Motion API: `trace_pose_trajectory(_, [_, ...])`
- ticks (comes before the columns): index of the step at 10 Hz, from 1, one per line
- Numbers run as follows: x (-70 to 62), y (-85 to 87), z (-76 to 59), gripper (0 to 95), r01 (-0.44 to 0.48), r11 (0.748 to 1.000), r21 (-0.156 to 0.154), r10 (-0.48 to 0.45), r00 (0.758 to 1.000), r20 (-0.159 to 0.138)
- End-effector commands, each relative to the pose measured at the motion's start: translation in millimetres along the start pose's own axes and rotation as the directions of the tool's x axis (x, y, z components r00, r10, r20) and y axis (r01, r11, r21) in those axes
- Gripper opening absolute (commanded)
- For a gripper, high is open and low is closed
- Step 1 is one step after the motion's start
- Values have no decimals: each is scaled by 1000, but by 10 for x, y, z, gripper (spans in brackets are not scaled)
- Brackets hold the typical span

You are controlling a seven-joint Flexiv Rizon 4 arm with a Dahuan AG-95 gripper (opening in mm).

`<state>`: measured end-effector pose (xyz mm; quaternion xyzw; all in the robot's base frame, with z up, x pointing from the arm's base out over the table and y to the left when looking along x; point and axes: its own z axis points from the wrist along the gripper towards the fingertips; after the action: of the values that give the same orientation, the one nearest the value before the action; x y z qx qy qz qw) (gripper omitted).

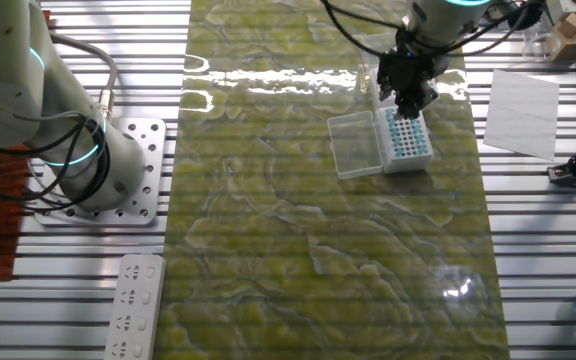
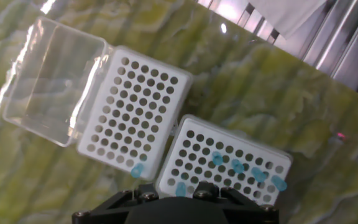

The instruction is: Transfer all medium pipette tips from one holder to another

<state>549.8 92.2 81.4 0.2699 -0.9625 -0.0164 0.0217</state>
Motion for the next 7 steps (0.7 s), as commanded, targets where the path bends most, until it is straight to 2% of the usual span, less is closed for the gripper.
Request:
trace_pose_trajectory(1, [-17,0,15,380,7,1000,1,-7,1000,0])
trace_pose_trajectory(4, [-51,36,38,380,40,999,11,-40,999,7])
trace_pose_trajectory(5, [-53,37,40,190,48,999,15,-48,999,6])
trace_pose_trajectory(7, [-56,28,70,190,87,996,30,-88,996,10])
